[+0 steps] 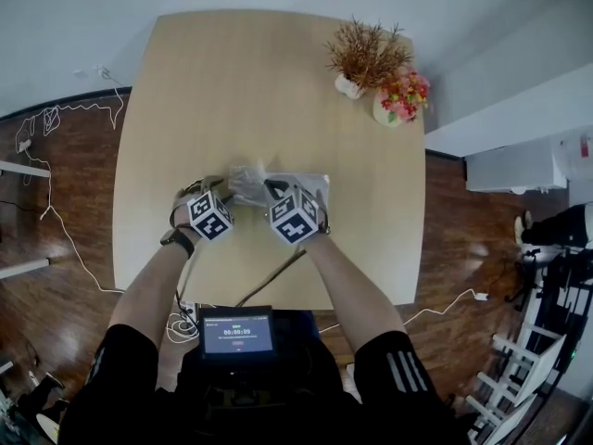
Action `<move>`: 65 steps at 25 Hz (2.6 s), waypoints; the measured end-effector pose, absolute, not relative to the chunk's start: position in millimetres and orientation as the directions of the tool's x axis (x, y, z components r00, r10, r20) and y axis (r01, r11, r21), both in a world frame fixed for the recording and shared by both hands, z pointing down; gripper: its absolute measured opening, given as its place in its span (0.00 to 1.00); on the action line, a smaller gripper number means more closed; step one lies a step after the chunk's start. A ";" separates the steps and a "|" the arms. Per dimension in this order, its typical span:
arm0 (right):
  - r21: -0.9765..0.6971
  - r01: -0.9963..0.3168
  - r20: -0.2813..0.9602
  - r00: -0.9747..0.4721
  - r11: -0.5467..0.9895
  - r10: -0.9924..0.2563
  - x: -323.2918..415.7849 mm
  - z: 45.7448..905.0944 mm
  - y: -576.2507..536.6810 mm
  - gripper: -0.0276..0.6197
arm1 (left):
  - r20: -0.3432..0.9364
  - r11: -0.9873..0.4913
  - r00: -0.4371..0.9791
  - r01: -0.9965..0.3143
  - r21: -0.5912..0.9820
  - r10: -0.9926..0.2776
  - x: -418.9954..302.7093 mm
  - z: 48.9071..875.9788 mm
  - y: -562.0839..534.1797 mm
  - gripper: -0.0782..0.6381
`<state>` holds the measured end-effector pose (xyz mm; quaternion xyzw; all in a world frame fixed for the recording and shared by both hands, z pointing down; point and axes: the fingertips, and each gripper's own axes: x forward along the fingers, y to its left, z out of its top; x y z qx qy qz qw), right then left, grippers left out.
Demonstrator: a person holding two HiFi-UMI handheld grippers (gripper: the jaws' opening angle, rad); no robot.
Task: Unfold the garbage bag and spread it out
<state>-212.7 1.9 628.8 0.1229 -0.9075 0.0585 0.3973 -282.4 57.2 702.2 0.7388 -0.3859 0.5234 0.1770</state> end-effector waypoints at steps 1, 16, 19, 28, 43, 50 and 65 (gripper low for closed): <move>-0.007 -0.283 0.731 -0.656 0.959 -0.188 -207.4 626.6 -1.6 0.07 | 0.910 -0.640 0.154 -0.755 -0.142 -0.384 -282.3 702.6 57.1 0.39; 0.046 -0.471 0.695 -0.618 0.881 -0.367 -119.7 591.4 -43.7 0.07 | 0.915 -0.654 0.140 -0.740 -0.157 -0.378 -281.3 704.4 57.6 0.37; 0.062 -0.503 0.683 -0.609 0.862 -0.404 -102.0 584.8 -51.7 0.07 | 0.916 -0.655 0.135 -0.738 -0.162 -0.378 -280.9 704.9 57.0 0.37; 0.079 -0.611 0.669 -0.554 0.788 -0.496 -40.8 574.2 -75.1 0.07 | 0.920 -0.659 0.124 -0.733 -0.168 -0.372 -280.0 703.6 57.8 0.36; 0.127 -0.716 0.679 -0.442 0.687 -0.586 45.8 580.0 -98.7 0.07 | 0.925 -0.657 0.103 -0.732 -0.179 -0.367 -281.3 704.4 57.7 0.36; 0.143 -0.757 0.699 -0.378 0.637 -0.607 84.2 592.8 -106.2 0.07 | 0.927 -0.650 0.091 -0.738 -0.182 -0.363 -282.6 703.8 57.8 0.37; 0.135 -0.823 0.759 -0.272 0.552 -0.591 145.3 638.5 -111.0 0.07 | 0.933 -0.633 0.059 -0.750 -0.193 -0.355 -289.9 703.0 55.7 0.40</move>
